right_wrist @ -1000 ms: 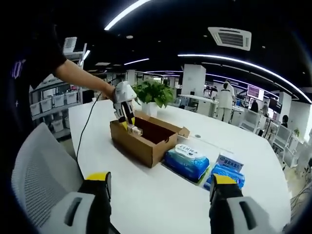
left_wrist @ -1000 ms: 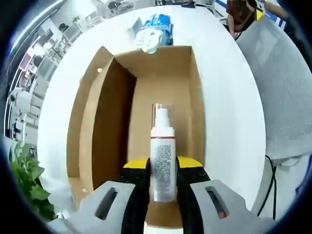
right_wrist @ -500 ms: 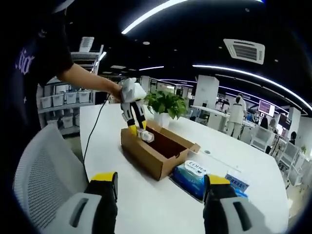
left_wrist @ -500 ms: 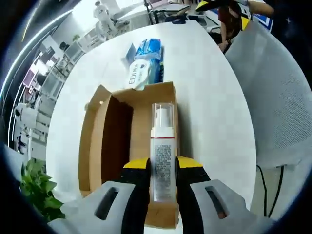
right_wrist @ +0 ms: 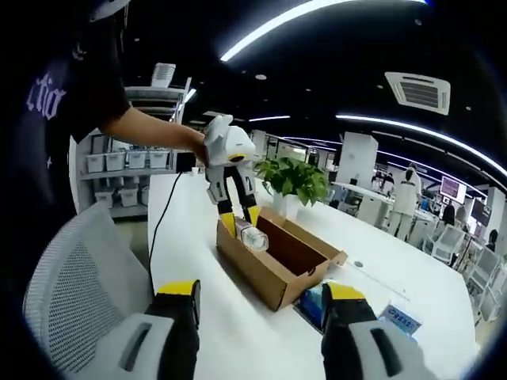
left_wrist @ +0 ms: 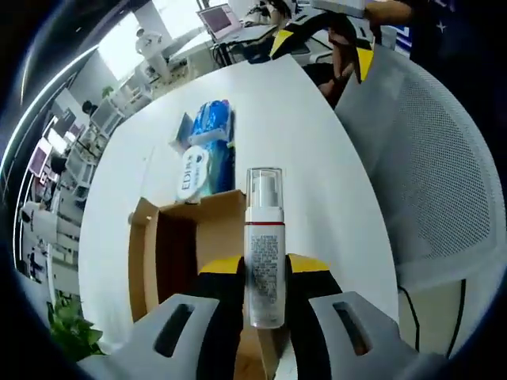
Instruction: Operate the shoe box by opening the lid, removing the specified soft item, and placing it in the target area until the item is outside and the box remains undamaged.
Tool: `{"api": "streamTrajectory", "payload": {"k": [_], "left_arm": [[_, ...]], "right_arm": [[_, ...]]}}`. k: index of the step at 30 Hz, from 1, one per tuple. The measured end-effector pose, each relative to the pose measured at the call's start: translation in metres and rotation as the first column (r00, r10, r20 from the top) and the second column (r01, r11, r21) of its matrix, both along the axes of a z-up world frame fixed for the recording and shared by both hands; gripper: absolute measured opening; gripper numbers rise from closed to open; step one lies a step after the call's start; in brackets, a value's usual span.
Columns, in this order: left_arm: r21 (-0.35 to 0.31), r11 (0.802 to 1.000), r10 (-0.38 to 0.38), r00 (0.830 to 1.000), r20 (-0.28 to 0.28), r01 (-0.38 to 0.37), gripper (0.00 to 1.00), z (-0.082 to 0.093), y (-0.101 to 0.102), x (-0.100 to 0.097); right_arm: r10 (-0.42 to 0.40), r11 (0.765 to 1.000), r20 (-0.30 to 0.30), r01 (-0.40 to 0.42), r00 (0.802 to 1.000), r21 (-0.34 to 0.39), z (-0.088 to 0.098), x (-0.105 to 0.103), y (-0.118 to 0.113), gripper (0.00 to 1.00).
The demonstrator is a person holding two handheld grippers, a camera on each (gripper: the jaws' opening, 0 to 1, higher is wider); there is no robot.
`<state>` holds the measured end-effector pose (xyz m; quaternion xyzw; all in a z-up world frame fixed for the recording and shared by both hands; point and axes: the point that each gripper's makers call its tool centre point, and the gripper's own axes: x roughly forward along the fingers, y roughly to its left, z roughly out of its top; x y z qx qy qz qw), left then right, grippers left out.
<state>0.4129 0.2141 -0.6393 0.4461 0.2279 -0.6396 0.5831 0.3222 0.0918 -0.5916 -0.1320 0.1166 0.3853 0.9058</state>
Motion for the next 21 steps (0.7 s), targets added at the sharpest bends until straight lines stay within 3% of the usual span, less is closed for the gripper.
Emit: {"api": "streamTrajectory", "payload": {"k": [5, 13, 21], "left_arm": [[-0.019, 0.999, -0.041, 0.999, -0.005, 0.041, 0.18, 0.004, -0.01, -0.012], [-0.091, 0.988, -0.128, 0.99, -0.063, 0.122, 0.18, 0.01, -0.031, -0.041], [-0.108, 0.979, -0.185, 0.979, -0.084, 0.176, 0.18, 0.008, -0.045, -0.062]], "right_arm": [[0.024, 1.0, 0.005, -0.024, 1.0, -0.004, 0.001, 0.002, 0.007, 0.55], [0.102, 0.995, 0.004, -0.102, 0.995, -0.015, 0.001, -0.002, 0.027, 0.46], [0.154, 0.987, -0.008, -0.154, 0.988, -0.034, -0.005, -0.008, 0.04, 0.4]]}}
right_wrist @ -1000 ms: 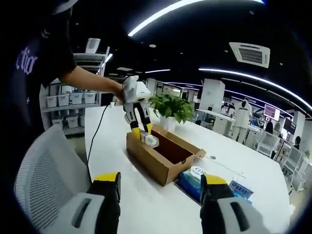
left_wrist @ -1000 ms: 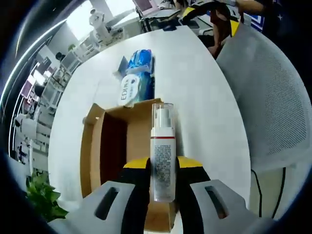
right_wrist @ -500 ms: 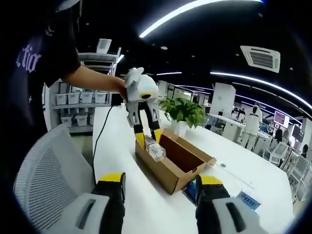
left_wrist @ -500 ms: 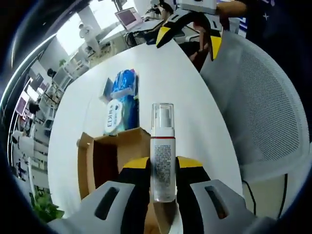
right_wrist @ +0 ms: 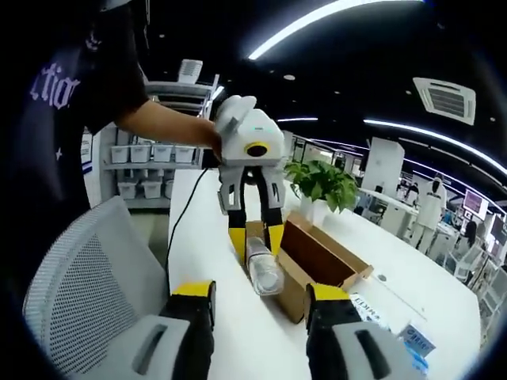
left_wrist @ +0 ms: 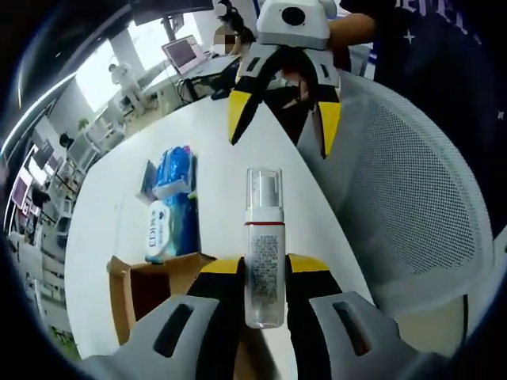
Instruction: Operate the shoe box by opening the lid, removing the specified soft item, and placing it in the target area until the item is outside and the box remains undamaged.
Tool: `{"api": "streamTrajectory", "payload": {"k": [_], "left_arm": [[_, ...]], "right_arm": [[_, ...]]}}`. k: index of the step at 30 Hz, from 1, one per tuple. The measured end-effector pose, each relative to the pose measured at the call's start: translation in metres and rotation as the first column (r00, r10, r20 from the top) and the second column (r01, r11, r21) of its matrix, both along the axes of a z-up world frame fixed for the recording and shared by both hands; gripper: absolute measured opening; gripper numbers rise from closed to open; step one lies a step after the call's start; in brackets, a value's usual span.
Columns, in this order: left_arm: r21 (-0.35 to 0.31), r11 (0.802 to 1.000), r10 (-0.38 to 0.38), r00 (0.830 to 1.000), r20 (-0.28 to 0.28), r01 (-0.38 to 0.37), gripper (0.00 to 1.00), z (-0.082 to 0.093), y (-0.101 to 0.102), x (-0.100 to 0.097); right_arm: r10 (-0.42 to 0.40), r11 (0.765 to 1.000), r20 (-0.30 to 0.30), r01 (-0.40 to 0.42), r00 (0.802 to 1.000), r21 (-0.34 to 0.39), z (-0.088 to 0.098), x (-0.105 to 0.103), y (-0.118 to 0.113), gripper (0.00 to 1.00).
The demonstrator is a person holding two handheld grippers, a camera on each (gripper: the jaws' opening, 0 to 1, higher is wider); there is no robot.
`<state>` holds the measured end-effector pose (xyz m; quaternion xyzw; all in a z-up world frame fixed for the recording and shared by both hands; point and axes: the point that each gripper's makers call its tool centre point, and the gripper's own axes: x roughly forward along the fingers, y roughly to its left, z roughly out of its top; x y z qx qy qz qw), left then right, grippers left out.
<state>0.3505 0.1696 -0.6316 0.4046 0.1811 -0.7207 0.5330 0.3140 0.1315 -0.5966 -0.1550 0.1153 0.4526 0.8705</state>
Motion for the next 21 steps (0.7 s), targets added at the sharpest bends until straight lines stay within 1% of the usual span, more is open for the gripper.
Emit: {"api": "streamTrajectory", "payload": {"k": [2, 5, 9, 12, 15, 18, 20, 21], "left_arm": [[-0.009, 1.0, -0.013, 1.0, -0.017, 0.012, 0.18, 0.001, -0.004, -0.006], [-0.019, 0.999, -0.032, 0.999, -0.028, 0.032, 0.18, 0.002, -0.01, -0.013], [-0.048, 0.997, -0.062, 0.997, -0.048, 0.06, 0.18, 0.004, -0.017, -0.023], [-0.053, 0.996, -0.068, 0.996, -0.055, 0.065, 0.18, 0.004, -0.019, -0.026], [-0.061, 0.996, -0.075, 0.995, -0.062, 0.072, 0.18, 0.004, -0.021, -0.028], [-0.077, 0.994, -0.078, 0.994, -0.07, 0.072, 0.18, 0.006, -0.023, -0.029], [-0.079, 0.994, -0.081, 0.995, -0.066, 0.075, 0.18, 0.006, -0.024, -0.029], [-0.081, 0.994, -0.084, 0.995, -0.062, 0.079, 0.18, 0.006, -0.025, -0.028]], "right_arm": [[0.006, 1.0, -0.001, -0.006, 1.0, -0.008, -0.002, 0.0, 0.002, 0.38], [0.012, 1.0, -0.003, -0.012, 1.0, -0.016, -0.004, -0.001, 0.004, 0.35], [0.017, 1.0, -0.001, -0.017, 1.0, -0.02, -0.005, -0.001, 0.004, 0.29], [0.02, 0.999, 0.0, -0.02, 1.0, -0.037, -0.007, -0.002, 0.003, 0.27], [0.019, 0.999, 0.0, -0.019, 1.0, -0.033, -0.006, -0.003, 0.003, 0.22], [0.013, 0.999, -0.003, -0.013, 1.0, -0.031, -0.007, -0.002, 0.002, 0.21], [0.008, 0.999, 0.013, -0.007, 1.0, -0.047, -0.007, -0.001, 0.001, 0.21], [0.011, 0.999, 0.011, -0.01, 1.0, -0.043, -0.007, -0.002, 0.002, 0.2]]}}
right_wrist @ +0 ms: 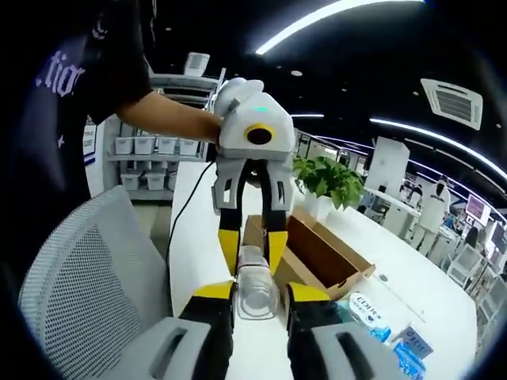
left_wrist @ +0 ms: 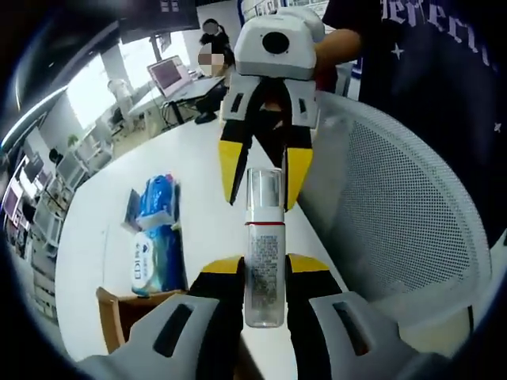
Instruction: Operate the shoe box by opening the lid, removing the specified soft item, and placing it in the target area until the item is outside and the box remains undamaged.
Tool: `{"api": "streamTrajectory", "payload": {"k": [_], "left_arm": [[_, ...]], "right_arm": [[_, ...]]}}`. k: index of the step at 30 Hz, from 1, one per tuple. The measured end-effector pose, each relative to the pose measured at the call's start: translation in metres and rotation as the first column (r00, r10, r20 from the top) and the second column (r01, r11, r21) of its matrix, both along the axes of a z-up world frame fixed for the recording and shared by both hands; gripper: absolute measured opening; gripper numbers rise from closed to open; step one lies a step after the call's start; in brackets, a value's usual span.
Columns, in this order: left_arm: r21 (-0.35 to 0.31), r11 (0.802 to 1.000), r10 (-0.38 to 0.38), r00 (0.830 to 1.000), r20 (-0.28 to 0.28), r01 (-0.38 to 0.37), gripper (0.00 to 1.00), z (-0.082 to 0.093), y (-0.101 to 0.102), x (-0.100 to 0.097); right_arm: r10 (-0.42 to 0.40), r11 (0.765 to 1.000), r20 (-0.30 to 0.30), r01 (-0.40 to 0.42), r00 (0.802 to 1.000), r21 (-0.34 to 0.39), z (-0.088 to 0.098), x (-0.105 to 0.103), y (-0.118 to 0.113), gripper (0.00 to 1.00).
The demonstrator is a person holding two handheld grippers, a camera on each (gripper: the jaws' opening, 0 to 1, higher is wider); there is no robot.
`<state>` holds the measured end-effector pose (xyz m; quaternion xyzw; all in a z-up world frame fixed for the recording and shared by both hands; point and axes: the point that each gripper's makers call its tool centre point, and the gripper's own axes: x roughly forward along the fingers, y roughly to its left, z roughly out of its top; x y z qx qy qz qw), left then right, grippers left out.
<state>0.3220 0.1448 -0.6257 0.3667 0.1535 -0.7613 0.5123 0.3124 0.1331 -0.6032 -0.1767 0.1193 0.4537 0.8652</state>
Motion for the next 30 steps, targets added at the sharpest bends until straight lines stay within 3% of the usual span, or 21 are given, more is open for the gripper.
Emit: {"api": "streamTrajectory", "payload": {"k": [7, 18, 30], "left_arm": [[-0.015, 1.0, -0.004, 1.0, 0.007, 0.004, 0.18, 0.0, -0.003, 0.001], [-0.028, 1.0, -0.001, 1.0, 0.025, 0.001, 0.19, -0.004, -0.01, 0.001], [-0.066, 0.997, 0.033, 0.999, -0.009, -0.033, 0.22, 0.0, -0.019, -0.001]], "right_arm": [[0.011, 0.999, 0.033, -0.009, 0.999, -0.037, 0.001, -0.001, 0.002, 0.16], [-0.017, 0.997, 0.007, 0.018, 1.0, -0.077, -0.002, -0.002, -0.003, 0.14], [-0.03, 0.995, -0.002, 0.03, 1.0, -0.1, 0.002, -0.003, -0.01, 0.14]]}}
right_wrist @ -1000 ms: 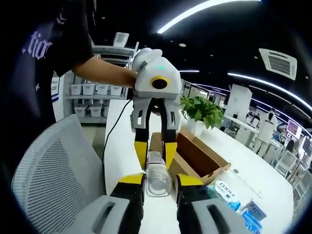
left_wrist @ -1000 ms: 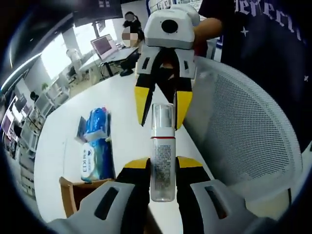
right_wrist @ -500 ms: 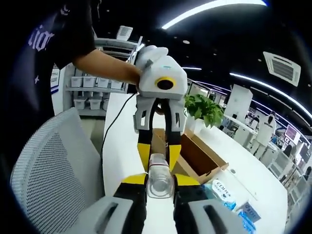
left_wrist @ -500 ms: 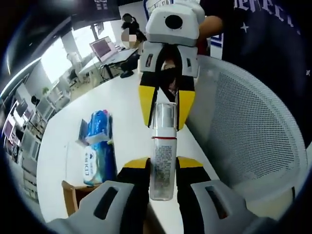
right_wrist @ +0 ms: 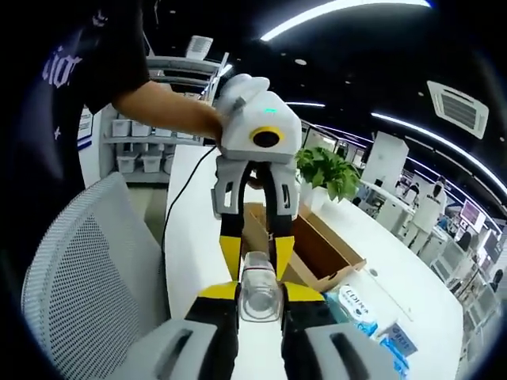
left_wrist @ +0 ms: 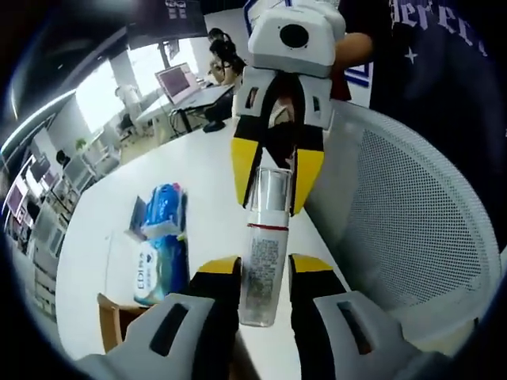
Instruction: Operate the shoe box by opening the lid, removing the specified soft item, and placing it in the target area until the item is outside and the box remains undamaged.
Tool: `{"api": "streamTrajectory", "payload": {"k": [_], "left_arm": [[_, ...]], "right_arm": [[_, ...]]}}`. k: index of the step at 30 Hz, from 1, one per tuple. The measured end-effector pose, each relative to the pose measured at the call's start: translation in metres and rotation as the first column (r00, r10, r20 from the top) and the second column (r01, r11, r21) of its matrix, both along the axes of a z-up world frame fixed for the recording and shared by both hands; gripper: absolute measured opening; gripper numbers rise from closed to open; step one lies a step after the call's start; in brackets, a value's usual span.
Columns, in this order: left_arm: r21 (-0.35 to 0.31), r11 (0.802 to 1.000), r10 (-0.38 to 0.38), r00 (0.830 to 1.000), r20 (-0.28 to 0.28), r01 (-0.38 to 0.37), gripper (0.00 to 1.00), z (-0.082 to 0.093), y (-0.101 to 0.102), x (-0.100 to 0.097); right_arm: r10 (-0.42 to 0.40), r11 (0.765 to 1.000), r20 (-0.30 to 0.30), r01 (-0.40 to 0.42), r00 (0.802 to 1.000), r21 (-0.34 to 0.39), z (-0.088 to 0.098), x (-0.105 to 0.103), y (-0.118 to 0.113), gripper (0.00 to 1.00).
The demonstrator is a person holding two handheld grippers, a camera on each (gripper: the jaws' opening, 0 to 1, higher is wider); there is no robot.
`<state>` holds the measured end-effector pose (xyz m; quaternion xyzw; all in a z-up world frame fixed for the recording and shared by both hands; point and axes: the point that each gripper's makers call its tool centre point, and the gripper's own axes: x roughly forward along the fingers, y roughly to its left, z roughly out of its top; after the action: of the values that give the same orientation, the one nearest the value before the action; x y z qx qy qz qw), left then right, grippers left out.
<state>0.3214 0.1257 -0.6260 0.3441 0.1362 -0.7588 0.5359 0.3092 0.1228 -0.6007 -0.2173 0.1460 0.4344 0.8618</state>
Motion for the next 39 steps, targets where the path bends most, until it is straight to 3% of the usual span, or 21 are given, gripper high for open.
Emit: {"api": "streamTrajectory", "payload": {"k": [6, 16, 21, 26, 39], "left_arm": [[-0.016, 1.0, 0.018, 1.0, -0.009, -0.018, 0.28, 0.003, 0.0, 0.001], [-0.078, 0.988, 0.127, 0.99, -0.053, -0.131, 0.43, 0.008, 0.005, 0.01], [-0.096, 0.979, 0.177, 0.983, -0.055, -0.182, 0.45, 0.009, 0.011, 0.016], [-0.111, 0.96, 0.25, 0.966, -0.072, -0.257, 0.52, 0.008, 0.019, 0.024], [-0.171, 0.882, 0.416, 0.896, -0.152, -0.439, 0.72, 0.015, 0.036, 0.034]], "right_arm": [[-0.003, 1.0, -0.001, 0.003, 1.0, -0.002, 0.002, 0.0, 0.0, 0.14], [0.025, 1.0, -0.004, -0.025, 1.0, -0.016, 0.006, 0.002, 0.001, 0.14], [0.043, 0.999, -0.012, -0.043, 0.999, -0.021, 0.007, 0.002, 0.002, 0.14], [0.054, 0.998, -0.017, -0.055, 0.998, -0.02, 0.012, 0.003, 0.002, 0.14], [0.099, 0.992, -0.027, -0.101, 0.995, -0.072, 0.026, 0.016, -0.012, 0.14]]}}
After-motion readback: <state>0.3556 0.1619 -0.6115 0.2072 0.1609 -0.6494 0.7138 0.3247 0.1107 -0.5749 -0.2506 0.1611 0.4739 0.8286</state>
